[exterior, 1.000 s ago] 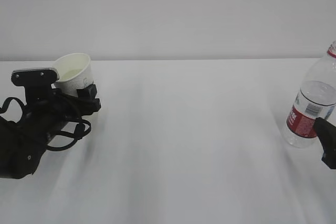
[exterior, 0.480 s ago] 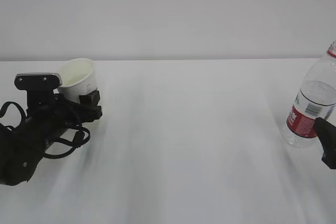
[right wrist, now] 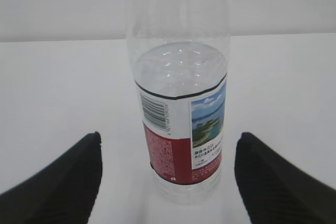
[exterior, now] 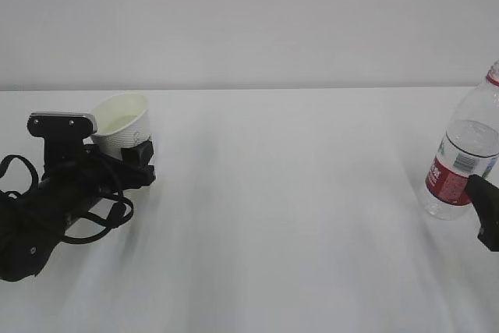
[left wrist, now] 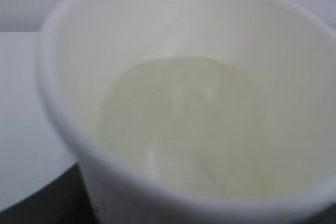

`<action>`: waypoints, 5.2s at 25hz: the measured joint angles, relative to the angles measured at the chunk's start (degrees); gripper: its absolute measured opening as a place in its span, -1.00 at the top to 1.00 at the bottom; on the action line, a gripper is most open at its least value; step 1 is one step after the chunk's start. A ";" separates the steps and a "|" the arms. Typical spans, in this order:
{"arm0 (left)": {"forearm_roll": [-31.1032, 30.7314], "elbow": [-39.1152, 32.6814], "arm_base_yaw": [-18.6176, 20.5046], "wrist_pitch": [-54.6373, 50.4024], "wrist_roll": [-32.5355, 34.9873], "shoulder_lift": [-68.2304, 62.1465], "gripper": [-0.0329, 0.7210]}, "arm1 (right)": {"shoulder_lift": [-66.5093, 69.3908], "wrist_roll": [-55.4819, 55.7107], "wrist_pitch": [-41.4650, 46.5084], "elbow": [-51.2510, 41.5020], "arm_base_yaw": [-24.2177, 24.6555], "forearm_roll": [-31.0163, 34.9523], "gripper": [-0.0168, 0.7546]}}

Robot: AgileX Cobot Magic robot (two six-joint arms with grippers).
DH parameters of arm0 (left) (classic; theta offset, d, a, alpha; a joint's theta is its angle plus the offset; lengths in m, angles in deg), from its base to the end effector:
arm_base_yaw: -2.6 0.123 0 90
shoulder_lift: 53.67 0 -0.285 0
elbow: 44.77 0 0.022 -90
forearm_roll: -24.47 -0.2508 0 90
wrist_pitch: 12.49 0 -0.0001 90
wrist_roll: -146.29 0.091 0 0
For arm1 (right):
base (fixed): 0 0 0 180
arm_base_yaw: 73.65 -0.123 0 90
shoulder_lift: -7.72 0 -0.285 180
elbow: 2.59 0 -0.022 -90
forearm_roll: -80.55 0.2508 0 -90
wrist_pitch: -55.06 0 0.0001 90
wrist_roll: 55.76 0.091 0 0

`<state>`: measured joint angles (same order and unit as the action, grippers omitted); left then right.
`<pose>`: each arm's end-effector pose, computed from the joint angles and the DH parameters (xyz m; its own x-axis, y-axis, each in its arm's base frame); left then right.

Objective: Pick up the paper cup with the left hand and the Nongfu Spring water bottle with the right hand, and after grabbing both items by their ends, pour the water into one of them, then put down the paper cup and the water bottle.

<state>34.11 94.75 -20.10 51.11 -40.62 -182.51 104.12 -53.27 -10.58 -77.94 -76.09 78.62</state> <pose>0.3127 -0.1160 0.0776 -0.2985 -0.0838 -0.9507 0.1941 0.9700 -0.1465 0.1766 0.0103 0.1358 -0.2794 0.0177 -0.9600 -0.0638 0.9973 0.0369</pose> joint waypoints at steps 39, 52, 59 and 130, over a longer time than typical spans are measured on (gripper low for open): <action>-1.39 -0.13 0.00 0.00 0.09 0.00 -0.52 | 0.00 -0.12 0.00 0.00 0.00 0.00 -0.58; -1.39 -0.13 0.00 0.00 0.09 0.00 -0.73 | 0.00 -0.12 0.00 0.00 0.00 0.00 -0.58; -1.39 -0.13 0.00 0.00 0.09 0.00 -0.76 | 0.00 -0.12 0.00 0.00 0.00 0.00 -0.58; -3.41 -12.42 0.00 2.30 0.09 7.37 -0.74 | -2.38 0.36 0.00 0.69 0.00 0.83 -0.58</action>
<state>30.70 82.34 -20.10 53.41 -40.53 -175.14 101.74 -52.90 -10.58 -77.25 -76.09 79.45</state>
